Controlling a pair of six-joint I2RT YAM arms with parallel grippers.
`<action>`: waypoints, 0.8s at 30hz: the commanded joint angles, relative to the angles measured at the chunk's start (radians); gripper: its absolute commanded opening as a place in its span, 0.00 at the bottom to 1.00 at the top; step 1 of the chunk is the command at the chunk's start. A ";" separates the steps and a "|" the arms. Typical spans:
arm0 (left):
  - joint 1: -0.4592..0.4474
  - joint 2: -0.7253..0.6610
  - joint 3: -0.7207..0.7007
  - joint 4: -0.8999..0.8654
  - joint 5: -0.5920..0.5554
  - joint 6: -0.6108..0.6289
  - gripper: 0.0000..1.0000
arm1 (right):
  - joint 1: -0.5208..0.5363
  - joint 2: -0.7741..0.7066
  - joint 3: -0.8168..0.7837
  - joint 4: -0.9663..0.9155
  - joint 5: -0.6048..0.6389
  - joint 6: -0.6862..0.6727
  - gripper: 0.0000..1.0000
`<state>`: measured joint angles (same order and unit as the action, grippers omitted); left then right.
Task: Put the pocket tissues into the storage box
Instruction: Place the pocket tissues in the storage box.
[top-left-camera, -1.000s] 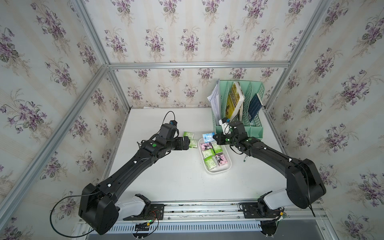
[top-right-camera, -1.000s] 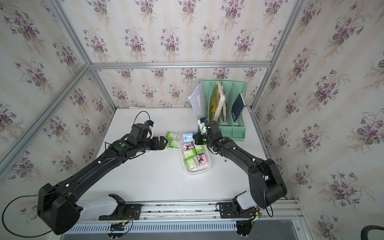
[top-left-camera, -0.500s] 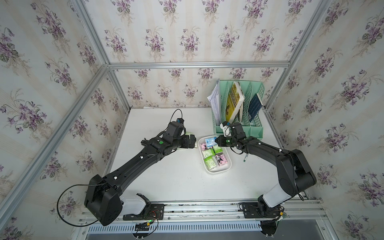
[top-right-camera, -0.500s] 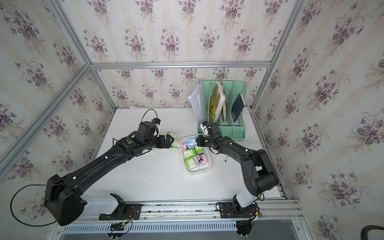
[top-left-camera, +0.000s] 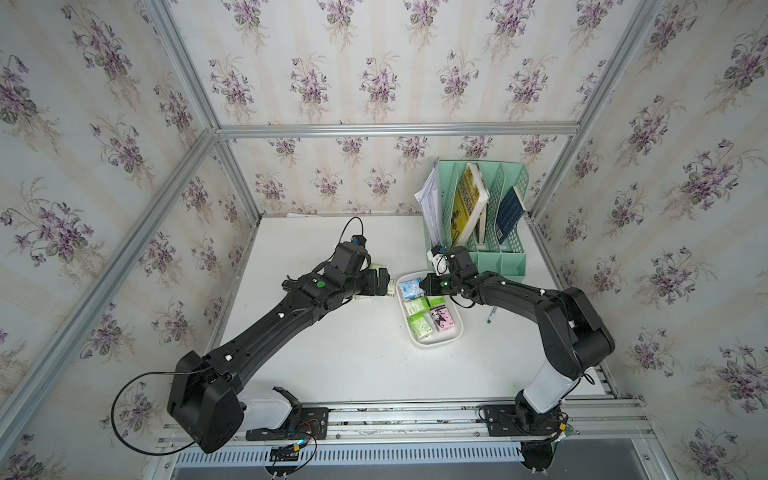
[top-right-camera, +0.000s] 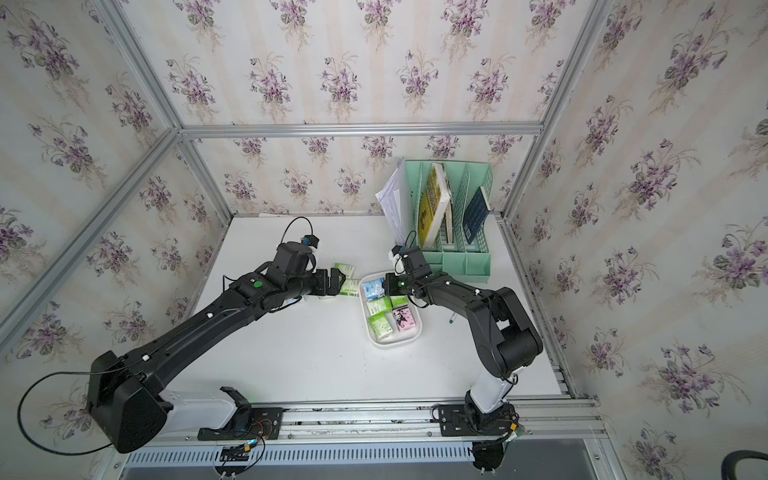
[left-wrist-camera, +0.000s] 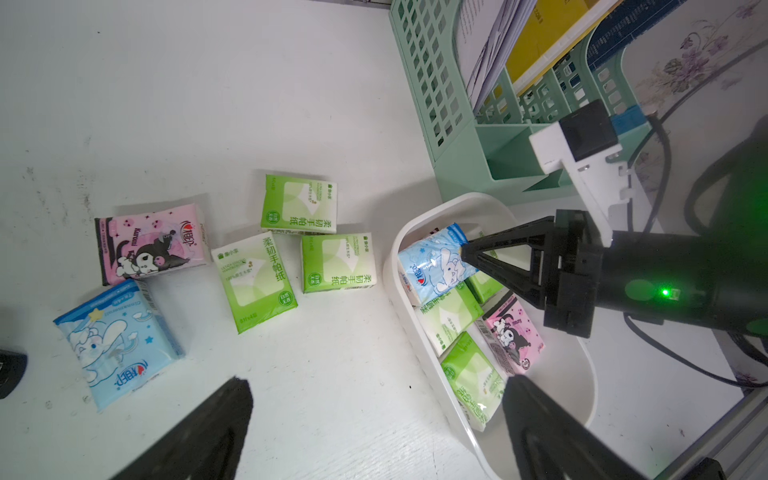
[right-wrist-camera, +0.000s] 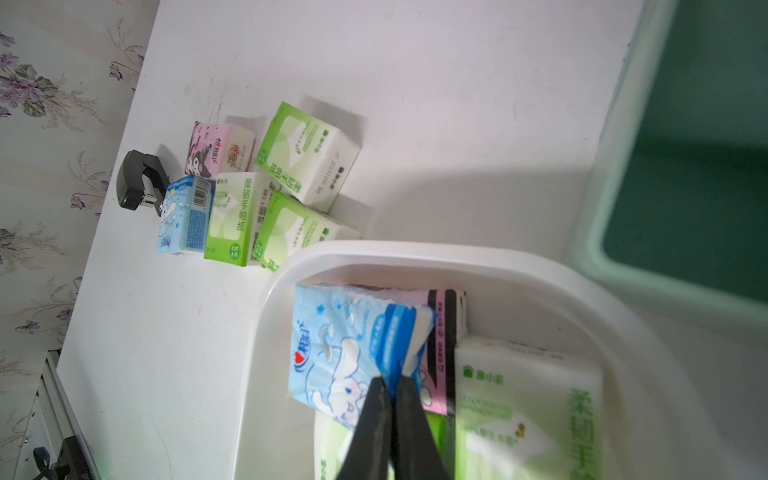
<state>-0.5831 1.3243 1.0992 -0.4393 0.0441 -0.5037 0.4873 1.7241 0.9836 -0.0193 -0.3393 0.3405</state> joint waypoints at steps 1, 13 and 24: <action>0.000 -0.008 0.002 -0.024 -0.022 0.013 0.99 | 0.002 0.014 0.015 0.018 0.009 -0.007 0.04; 0.008 -0.009 0.029 -0.043 -0.038 0.018 0.99 | 0.004 -0.024 0.049 -0.043 0.004 -0.047 0.38; 0.263 -0.174 -0.023 -0.123 -0.009 0.015 0.99 | 0.167 -0.097 0.221 -0.108 0.095 -0.097 0.58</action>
<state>-0.3630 1.1790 1.0916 -0.5316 0.0223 -0.4919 0.5953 1.6112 1.1637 -0.1242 -0.2691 0.2638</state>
